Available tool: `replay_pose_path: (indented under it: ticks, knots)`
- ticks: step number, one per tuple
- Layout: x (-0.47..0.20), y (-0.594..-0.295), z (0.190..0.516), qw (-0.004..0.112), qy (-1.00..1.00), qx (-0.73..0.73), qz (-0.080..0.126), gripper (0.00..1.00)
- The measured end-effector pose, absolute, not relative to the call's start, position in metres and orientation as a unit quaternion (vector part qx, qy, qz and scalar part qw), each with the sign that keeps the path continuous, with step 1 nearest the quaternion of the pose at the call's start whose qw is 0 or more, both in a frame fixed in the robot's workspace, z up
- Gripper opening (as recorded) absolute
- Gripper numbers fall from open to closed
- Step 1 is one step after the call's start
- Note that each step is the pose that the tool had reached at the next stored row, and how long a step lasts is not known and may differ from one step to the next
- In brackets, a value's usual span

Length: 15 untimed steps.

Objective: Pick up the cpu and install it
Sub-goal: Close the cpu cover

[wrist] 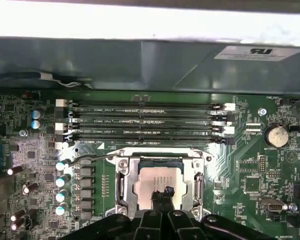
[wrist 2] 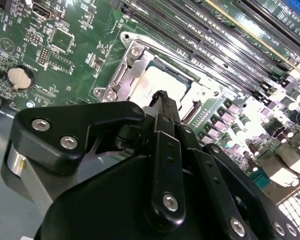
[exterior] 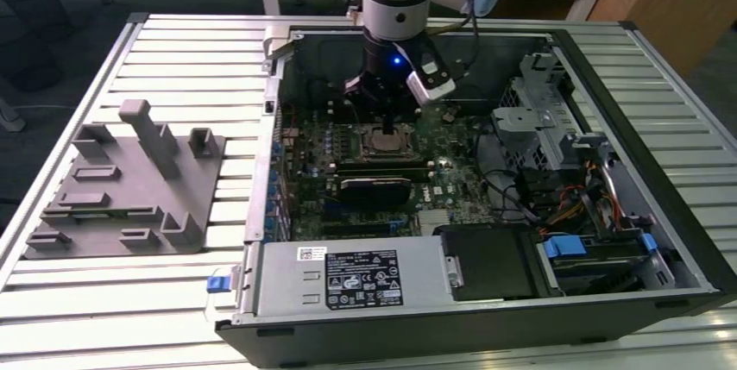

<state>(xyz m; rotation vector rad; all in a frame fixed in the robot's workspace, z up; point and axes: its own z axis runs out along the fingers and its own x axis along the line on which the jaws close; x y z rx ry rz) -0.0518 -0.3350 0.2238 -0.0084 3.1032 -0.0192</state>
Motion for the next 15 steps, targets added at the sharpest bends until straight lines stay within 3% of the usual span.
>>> replay_pose_path:
  ticks: [15]
  knots:
    - [-0.052, -0.335, 0.243, 0.019, 1.000, -0.003, -0.007, 0.11]
